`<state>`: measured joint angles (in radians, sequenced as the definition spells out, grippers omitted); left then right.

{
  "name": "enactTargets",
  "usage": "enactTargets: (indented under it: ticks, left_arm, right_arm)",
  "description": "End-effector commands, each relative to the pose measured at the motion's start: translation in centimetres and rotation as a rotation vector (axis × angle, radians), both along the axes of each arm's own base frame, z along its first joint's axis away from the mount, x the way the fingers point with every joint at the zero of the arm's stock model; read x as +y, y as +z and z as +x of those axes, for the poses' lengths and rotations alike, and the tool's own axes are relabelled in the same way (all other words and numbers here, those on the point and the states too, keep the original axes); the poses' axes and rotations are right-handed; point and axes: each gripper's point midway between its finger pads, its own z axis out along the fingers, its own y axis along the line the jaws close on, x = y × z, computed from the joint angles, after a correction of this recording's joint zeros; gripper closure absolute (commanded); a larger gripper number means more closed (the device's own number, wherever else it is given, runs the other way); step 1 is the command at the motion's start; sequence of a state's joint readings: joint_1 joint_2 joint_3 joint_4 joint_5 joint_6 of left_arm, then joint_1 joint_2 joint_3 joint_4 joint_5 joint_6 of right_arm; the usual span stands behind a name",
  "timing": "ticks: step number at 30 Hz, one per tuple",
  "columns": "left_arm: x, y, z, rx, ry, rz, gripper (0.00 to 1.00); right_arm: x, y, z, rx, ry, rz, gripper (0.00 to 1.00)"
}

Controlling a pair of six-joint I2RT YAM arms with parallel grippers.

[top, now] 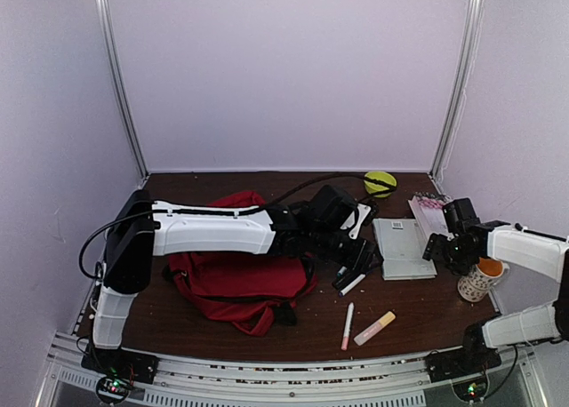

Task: Pack the student bag
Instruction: Move the student bag to the center of the board, then pick up the book from the corner of the board.

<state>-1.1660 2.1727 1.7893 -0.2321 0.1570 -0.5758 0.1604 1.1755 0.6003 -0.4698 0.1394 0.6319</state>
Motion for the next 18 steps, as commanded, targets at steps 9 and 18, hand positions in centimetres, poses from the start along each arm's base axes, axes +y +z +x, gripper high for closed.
enactTargets:
  ticks: [9, 18]
  left_arm:
    - [-2.0, 1.1, -0.3, 0.024, -0.043, -0.074, 0.39]
    - [-1.0, 1.3, -0.4, -0.002, -0.041, -0.065, 0.40]
  right_arm:
    - [3.2, 0.6, 2.5, -0.065, 0.119, 0.184, 0.19]
    - [-0.3, 5.0, 2.5, -0.288, -0.216, 0.216, 0.07]
